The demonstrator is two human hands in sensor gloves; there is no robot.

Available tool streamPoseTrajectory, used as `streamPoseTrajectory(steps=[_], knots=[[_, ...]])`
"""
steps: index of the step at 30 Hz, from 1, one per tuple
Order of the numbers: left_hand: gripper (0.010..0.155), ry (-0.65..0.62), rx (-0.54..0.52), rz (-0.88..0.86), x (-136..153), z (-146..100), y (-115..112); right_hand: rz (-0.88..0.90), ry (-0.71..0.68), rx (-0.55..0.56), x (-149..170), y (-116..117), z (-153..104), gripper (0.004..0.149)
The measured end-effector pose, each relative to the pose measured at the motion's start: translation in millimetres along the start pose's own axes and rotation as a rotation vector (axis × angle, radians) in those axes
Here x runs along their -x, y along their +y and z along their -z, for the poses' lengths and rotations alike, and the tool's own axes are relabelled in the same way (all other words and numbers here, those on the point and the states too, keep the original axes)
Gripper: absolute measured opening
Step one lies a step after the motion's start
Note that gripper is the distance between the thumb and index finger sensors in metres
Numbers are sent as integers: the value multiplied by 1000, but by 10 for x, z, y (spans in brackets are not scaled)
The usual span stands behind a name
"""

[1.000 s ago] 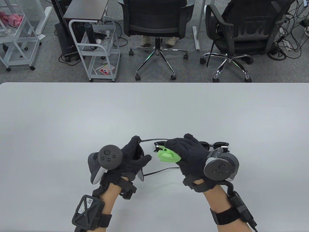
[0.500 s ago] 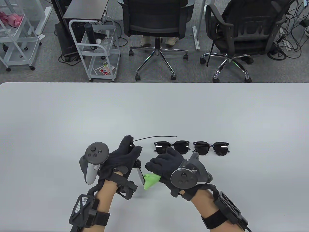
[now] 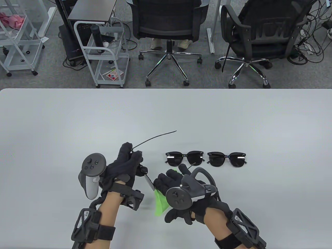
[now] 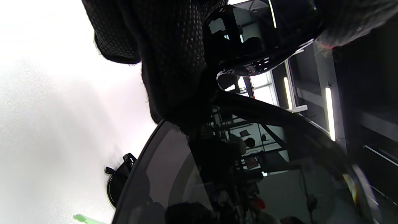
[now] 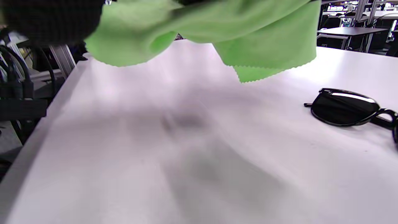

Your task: Dust sunglasses

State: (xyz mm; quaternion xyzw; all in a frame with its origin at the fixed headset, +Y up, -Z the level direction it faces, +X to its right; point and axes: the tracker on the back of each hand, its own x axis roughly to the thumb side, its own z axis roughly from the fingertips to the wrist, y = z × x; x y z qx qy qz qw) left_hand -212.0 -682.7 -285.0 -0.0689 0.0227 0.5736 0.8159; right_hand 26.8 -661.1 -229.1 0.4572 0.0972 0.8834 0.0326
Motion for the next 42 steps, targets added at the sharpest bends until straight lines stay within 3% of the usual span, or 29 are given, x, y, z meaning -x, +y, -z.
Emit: streamPoseTrajectory(steps=[3,6,8,11,16,21,23,25,31,39,42], knots=[[98,0,3,5,10,3,-3,72,-2,148,23,-14,-6,71],[99,8,22,4,18,8,-36,-57,13,221,-12,-14,13,58],[99,19,47,-9,32,13,-76,-213,10,263,-57,1,31,55],[99,40,73,-50,61,24,-124,-274,-13,338,-123,17,54,48],[101,38,129,-62,96,48,-194,-370,-15,314,-129,3,59,44],[117,29,389,65,85,20,-522,-398,51,334,6,-22,54,43],[113,11,443,85,59,7,-627,-390,67,342,43,-23,48,44],[102,-4,378,128,0,-2,-650,-399,63,339,24,-22,50,44],[98,-7,292,114,-26,2,-528,-421,103,369,12,-74,60,43],[97,7,213,192,-14,62,-335,-380,253,247,414,-55,-37,43],[97,26,192,196,20,90,-242,-449,309,168,534,-6,-51,43]])
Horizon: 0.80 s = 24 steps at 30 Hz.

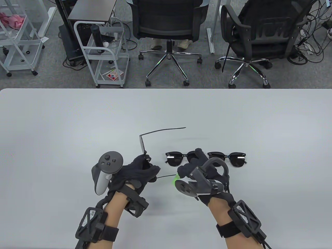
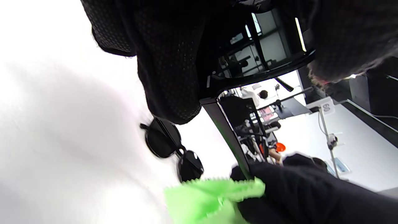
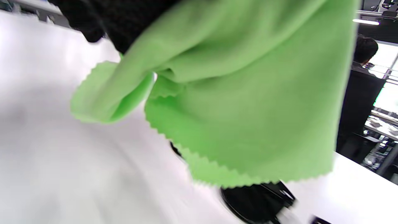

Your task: Dust sunglasses

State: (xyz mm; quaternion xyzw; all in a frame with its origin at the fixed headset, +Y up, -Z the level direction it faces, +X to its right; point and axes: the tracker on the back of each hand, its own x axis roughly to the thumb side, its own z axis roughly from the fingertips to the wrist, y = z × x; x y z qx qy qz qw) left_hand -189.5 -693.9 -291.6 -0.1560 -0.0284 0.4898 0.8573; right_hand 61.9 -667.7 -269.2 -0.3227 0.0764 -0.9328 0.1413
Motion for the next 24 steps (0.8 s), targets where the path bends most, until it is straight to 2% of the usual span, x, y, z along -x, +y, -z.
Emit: streamPoseTrajectory(steps=[3,6,10,15,17,19,24], knots=[[96,15,14,13,26,18,-15,29,-8,8,-41,49,17,43],[95,11,30,0,19,29,-24,-152,-48,35,-141,-11,4,43],[95,9,92,-79,27,39,-126,-33,-89,160,-274,-130,-11,43],[96,-54,156,-119,-109,22,-310,56,-149,254,-476,-234,-9,43],[96,-68,152,-65,-101,26,-290,-1,-152,251,-469,-229,-19,43],[96,-46,157,-125,-83,24,-291,102,-136,247,-432,-210,3,43],[96,-25,113,-83,-68,39,-238,52,-93,182,-280,-159,26,43]])
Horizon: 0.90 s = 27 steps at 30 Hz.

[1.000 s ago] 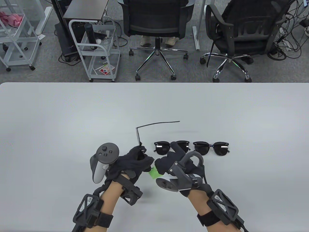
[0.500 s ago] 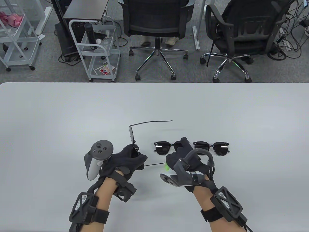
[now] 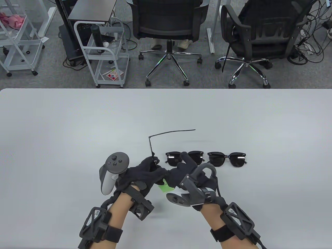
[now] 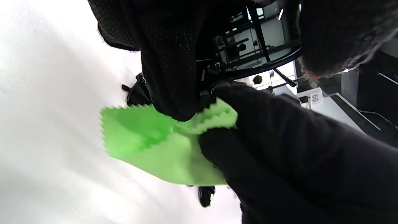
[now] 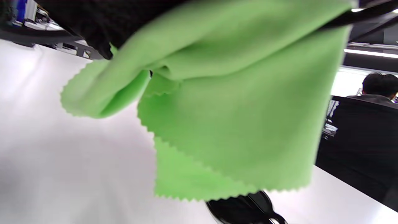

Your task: Dust sunglasses

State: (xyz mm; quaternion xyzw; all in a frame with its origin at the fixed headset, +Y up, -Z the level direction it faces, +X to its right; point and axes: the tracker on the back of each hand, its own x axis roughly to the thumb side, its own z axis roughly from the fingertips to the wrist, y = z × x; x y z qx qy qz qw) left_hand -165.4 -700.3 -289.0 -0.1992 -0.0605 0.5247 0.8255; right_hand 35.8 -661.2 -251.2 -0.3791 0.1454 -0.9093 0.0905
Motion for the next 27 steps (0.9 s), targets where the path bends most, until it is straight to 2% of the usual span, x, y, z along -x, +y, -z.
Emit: streamPoseTrajectory(steps=[5,8,10,13,15,19,22,24,27], knots=[[96,23,-53,51,54,-13,128,45,75,-102,264,141,-87,43],[96,31,-55,109,60,-17,146,96,89,-177,337,250,-123,44],[95,36,-20,159,59,-5,118,129,83,-168,339,269,-135,45],[96,37,-4,178,63,9,95,98,79,-121,353,207,-166,45],[96,35,-5,159,54,6,85,103,80,9,387,60,-200,44],[96,45,-18,165,79,13,116,160,112,156,458,-198,-281,43],[96,58,-46,168,106,13,151,227,126,163,507,-314,-326,43],[96,64,-74,163,119,5,176,317,125,71,531,-322,-308,43],[96,57,-112,151,120,-13,213,449,104,-265,475,-106,-239,43]])
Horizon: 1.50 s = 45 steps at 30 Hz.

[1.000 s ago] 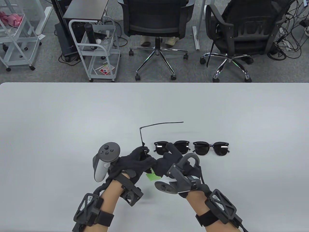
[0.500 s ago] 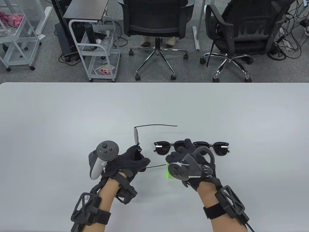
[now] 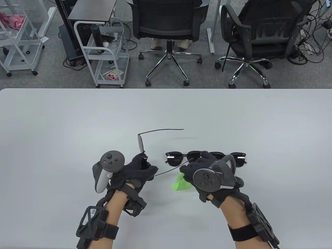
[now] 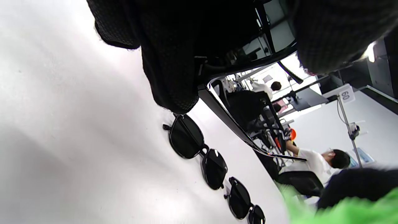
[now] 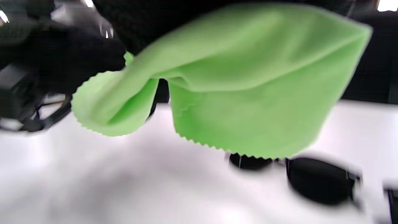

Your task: Dust sunglasses

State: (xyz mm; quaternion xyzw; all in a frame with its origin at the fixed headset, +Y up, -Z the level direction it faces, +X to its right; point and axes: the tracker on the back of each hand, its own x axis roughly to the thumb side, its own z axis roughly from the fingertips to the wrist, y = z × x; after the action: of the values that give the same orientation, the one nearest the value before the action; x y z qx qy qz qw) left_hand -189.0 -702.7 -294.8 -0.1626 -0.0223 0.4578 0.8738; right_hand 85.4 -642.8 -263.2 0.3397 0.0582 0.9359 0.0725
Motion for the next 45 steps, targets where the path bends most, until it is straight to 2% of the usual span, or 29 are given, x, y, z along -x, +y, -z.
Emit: streamPoseTrajectory(steps=[2,4,7,9,11,13,14,17,19,25,29,33,34,36,39,42,45], knots=[[96,-4,-15,-3,-3,-8,12,30,29,-188,26,206,82,43],[96,-8,-17,-2,0,-6,13,49,37,-304,61,429,173,44],[96,-11,-15,-6,0,-2,6,66,72,-403,104,619,236,45],[96,-13,-15,-5,-3,0,4,32,84,-409,137,643,242,48],[96,-18,-14,-6,-5,2,3,21,99,-394,166,623,229,59],[96,-30,-17,-18,-12,3,0,20,96,-288,186,506,195,62],[96,-40,-15,-22,-18,2,-4,29,91,-159,195,415,173,60],[96,-69,1,-45,-45,-4,-36,94,107,75,210,260,113,54],[96,-87,25,-62,-73,-7,-78,129,112,165,205,228,94,53],[96,-134,96,-50,-175,-21,-238,118,79,280,83,240,120,54],[96,-170,153,-27,-249,-28,-361,141,40,292,-58,262,193,56],[96,-173,156,5,-259,-31,-394,48,31,282,-108,271,209,57],[96,-171,160,10,-247,-23,-381,33,46,311,-91,236,181,56],[96,-150,126,23,-221,-12,-351,39,67,427,-45,138,101,54],[95,-144,39,212,-231,-25,-296,117,110,598,73,6,-47,57],[93,-165,-29,393,-271,-42,-272,224,170,607,236,12,-114,72],[93,-183,-13,381,-296,-49,-304,332,234,565,386,123,-105,82]])
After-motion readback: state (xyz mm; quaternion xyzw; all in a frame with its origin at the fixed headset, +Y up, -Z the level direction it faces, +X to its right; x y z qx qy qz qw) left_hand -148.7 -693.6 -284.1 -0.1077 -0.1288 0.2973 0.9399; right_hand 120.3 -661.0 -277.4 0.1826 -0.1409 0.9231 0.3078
